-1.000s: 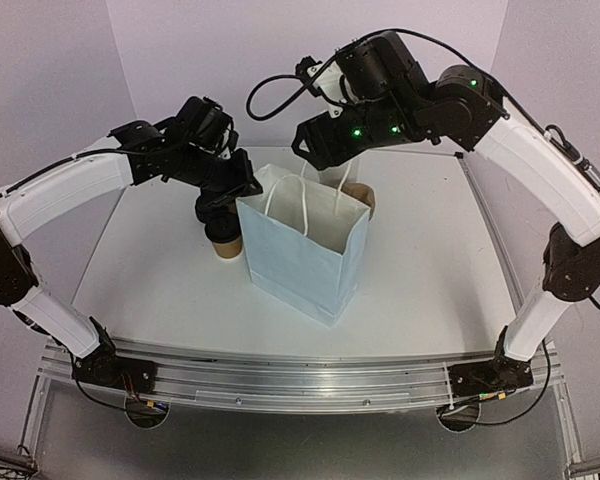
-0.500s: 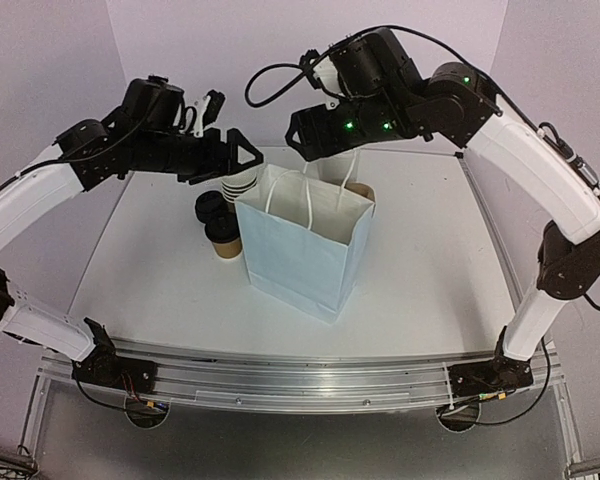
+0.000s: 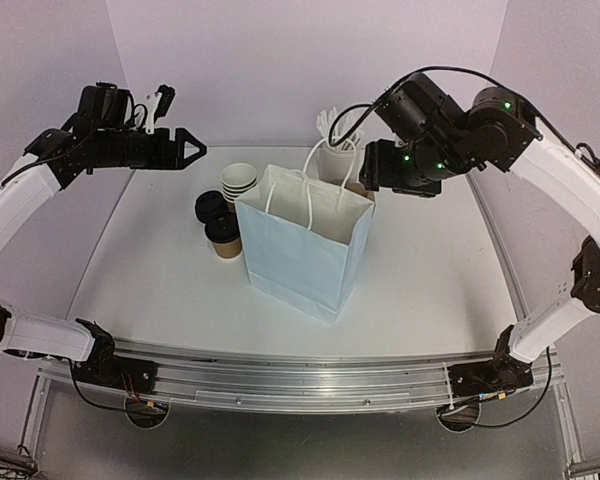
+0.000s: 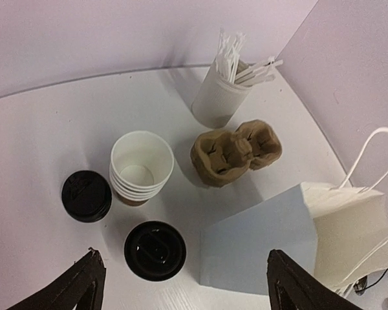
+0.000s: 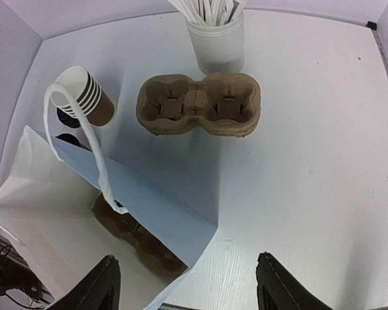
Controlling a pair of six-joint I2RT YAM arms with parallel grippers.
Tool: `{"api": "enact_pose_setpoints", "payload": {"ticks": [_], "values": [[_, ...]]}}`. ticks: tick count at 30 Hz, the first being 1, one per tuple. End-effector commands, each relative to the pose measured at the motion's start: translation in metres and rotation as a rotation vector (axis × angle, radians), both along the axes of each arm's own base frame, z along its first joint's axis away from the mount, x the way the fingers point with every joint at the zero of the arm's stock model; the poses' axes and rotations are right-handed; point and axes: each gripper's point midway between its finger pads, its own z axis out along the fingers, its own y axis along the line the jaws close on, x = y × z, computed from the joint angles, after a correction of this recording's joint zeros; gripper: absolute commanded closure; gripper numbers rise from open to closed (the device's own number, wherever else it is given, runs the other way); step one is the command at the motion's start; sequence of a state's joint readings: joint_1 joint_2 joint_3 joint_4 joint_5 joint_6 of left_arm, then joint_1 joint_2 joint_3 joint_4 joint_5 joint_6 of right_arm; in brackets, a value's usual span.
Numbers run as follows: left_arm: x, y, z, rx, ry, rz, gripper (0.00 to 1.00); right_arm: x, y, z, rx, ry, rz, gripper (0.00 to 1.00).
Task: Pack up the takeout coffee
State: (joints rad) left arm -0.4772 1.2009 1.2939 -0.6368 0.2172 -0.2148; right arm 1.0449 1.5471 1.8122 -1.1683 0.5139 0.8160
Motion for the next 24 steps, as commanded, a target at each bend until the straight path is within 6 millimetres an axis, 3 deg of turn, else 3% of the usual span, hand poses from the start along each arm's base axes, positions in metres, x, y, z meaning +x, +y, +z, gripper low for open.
{"api": "enact_pose_setpoints", "payload": {"ticks": [1, 7, 12, 19, 24], "values": [[-0.005, -0.001, -0.018, 0.049, 0.016, -0.059, 0.15, -0.019, -0.006, -0.033, 0.024, 0.163, -0.112, 0.36], [0.0, -0.009, -0.01, 0.035, -0.021, -0.098, 0.15, -0.018, 0.013, -0.051, 0.014, 0.225, -0.083, 0.43], [0.004, -0.007, -0.023, 0.092, -0.03, -0.108, 0.17, -0.012, 0.014, -0.071, 0.008, 0.286, -0.081, 0.68], [0.003, -0.005, -0.034, 0.138, -0.025, -0.125, 0.18, 0.007, -0.001, -0.064, -0.017, 0.255, -0.048, 1.0], [0.002, -0.007, -0.033, 0.142, -0.036, -0.147, 0.18, 0.018, -0.011, -0.063, -0.045, 0.249, -0.011, 1.0]]}}
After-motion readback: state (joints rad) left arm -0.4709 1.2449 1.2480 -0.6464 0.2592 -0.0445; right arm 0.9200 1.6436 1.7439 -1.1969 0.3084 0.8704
